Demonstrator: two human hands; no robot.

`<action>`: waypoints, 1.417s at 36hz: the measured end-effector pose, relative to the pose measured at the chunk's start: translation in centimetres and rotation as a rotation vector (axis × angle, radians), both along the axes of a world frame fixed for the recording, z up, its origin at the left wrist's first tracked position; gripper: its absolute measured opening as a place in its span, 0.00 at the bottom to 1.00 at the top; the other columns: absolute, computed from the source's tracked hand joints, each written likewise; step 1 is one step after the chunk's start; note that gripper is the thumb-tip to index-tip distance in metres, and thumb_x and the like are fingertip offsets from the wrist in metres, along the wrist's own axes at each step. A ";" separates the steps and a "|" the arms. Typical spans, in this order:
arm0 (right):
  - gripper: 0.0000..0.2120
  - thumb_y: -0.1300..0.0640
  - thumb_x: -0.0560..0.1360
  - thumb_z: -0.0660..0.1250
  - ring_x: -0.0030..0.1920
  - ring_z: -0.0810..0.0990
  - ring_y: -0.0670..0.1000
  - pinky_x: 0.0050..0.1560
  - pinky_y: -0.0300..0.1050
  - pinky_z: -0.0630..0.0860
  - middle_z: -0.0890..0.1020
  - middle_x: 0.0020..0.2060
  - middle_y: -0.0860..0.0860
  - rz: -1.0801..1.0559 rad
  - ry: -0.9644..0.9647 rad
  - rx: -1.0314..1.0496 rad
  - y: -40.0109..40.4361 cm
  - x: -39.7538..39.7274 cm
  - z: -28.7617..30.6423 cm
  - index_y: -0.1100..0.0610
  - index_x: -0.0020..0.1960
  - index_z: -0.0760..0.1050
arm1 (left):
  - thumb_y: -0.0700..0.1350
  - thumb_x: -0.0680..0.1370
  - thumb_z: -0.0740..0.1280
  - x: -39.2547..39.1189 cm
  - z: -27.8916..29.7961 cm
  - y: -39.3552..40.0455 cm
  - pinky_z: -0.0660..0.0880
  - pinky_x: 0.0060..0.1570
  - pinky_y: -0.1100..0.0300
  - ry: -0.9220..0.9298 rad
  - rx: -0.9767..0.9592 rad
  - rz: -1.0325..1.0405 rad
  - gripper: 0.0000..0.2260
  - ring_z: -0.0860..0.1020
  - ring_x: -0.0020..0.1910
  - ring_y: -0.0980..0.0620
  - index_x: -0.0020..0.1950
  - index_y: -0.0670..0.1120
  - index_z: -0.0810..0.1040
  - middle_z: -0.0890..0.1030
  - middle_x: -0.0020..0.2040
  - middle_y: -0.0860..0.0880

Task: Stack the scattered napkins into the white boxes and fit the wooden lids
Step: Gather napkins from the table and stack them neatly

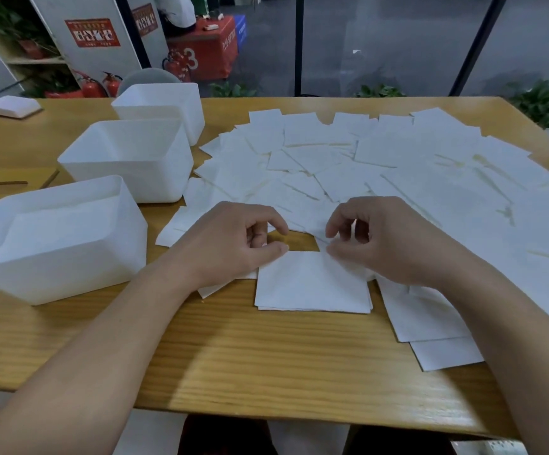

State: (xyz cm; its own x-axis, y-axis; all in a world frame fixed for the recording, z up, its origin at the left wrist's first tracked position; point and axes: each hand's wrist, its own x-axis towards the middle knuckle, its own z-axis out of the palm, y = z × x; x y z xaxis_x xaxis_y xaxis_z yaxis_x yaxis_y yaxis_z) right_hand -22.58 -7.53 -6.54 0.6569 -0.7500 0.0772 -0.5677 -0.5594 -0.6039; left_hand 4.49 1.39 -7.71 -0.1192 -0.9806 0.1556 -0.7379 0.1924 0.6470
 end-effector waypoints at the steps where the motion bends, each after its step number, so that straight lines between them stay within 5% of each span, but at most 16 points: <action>1: 0.04 0.49 0.76 0.77 0.42 0.79 0.44 0.41 0.42 0.76 0.81 0.44 0.41 -0.019 -0.011 -0.047 0.1 0.3 -0.2 0.43 0.48 0.83 | 0.52 0.79 0.78 0.1 0.0 0.0 0.76 0.43 0.57 -0.006 -0.023 0.013 0.04 0.76 0.36 0.55 0.51 0.60 0.85 0.78 0.36 0.53; 5: 0.06 0.43 0.77 0.75 0.43 0.76 0.40 0.39 0.40 0.69 0.79 0.48 0.40 -0.052 0.027 -0.207 0.5 1.5 -1.3 0.43 0.49 0.81 | 0.50 0.79 0.77 0.2 -0.3 -0.5 0.75 0.41 0.57 -0.015 -0.098 0.061 0.04 0.77 0.38 0.52 0.47 0.59 0.85 0.78 0.37 0.53; 8: 0.09 0.41 0.77 0.75 0.42 0.77 0.42 0.40 0.44 0.74 0.78 0.46 0.42 -0.070 0.032 -0.269 0.5 2.6 -2.2 0.45 0.48 0.79 | 0.48 0.80 0.77 0.1 -0.6 -0.6 0.77 0.43 0.57 0.002 -0.084 0.056 0.05 0.79 0.42 0.52 0.47 0.59 0.86 0.81 0.40 0.55; 15: 0.07 0.50 0.80 0.70 0.39 0.78 0.47 0.39 0.51 0.78 0.76 0.43 0.44 -0.112 0.070 -0.368 0.3 4.2 -2.8 0.49 0.44 0.76 | 0.48 0.79 0.76 -0.2 -1.0 -0.5 0.79 0.44 0.54 -0.033 -0.017 0.004 0.05 0.80 0.41 0.54 0.48 0.59 0.86 0.82 0.41 0.56; 26: 0.09 0.50 0.86 0.63 0.44 0.78 0.52 0.43 0.56 0.79 0.76 0.48 0.48 -0.077 0.223 -0.434 0.5 4.8 -2.7 0.53 0.51 0.75 | 0.47 0.82 0.75 -0.7 -1.1 -0.7 0.76 0.46 0.67 0.017 -0.056 0.073 0.05 0.83 0.48 0.54 0.53 0.59 0.86 0.85 0.46 0.58; 32: 0.08 0.51 0.85 0.66 0.42 0.77 0.45 0.44 0.44 0.74 0.77 0.45 0.43 -0.117 0.015 -0.244 0.2 4.5 -2.8 0.49 0.47 0.75 | 0.49 0.83 0.74 -1.4 -1.0 -0.5 0.74 0.49 0.69 0.085 -0.060 0.109 0.07 0.84 0.52 0.59 0.60 0.58 0.86 0.86 0.48 0.60; 35: 0.07 0.50 0.85 0.67 0.38 0.76 0.43 0.39 0.35 0.70 0.80 0.40 0.44 -0.108 -0.185 -0.076 0.4 4.2 -2.0 0.48 0.48 0.78 | 0.48 0.86 0.69 -2.1 -0.5 -0.4 0.79 0.56 0.59 0.244 -0.002 0.075 0.12 0.85 0.56 0.59 0.70 0.56 0.81 0.88 0.54 0.59; 40: 0.08 0.52 0.86 0.68 0.37 0.76 0.49 0.37 0.40 0.70 0.82 0.40 0.48 0.016 -0.371 0.002 0.9 3.9 -1.2 0.52 0.49 0.79 | 0.42 0.89 0.64 -2.9 0.3 -0.1 0.81 0.64 0.52 0.430 0.041 -0.107 0.18 0.84 0.65 0.53 0.80 0.51 0.74 0.88 0.61 0.51; 44: 0.06 0.57 0.87 0.66 0.47 0.83 0.51 0.49 0.53 0.79 0.85 0.46 0.48 0.068 -0.444 0.004 0.7 3.5 -0.8 0.52 0.54 0.81 | 0.43 0.88 0.67 -2.7 0.4 -0.3 0.83 0.63 0.46 0.566 0.003 -0.049 0.14 0.86 0.63 0.47 0.73 0.46 0.80 0.88 0.60 0.47; 48: 0.11 0.68 0.85 0.63 0.57 0.85 0.58 0.62 0.62 0.80 0.87 0.53 0.51 0.110 -0.563 0.033 0.5 2.9 -0.5 0.56 0.61 0.81 | 0.42 0.83 0.74 -1.9 0.4 -0.6 0.85 0.53 0.53 0.651 -0.067 0.093 0.08 0.88 0.50 0.47 0.61 0.43 0.86 0.89 0.51 0.45; 51: 0.12 0.61 0.84 0.70 0.63 0.82 0.52 0.65 0.59 0.78 0.84 0.60 0.45 0.011 -0.539 -0.056 0.2 2.5 -0.5 0.51 0.65 0.80 | 0.38 0.81 0.76 -1.5 0.6 -0.8 0.85 0.48 0.54 0.736 -0.122 0.180 0.05 0.86 0.43 0.47 0.56 0.40 0.85 0.88 0.45 0.44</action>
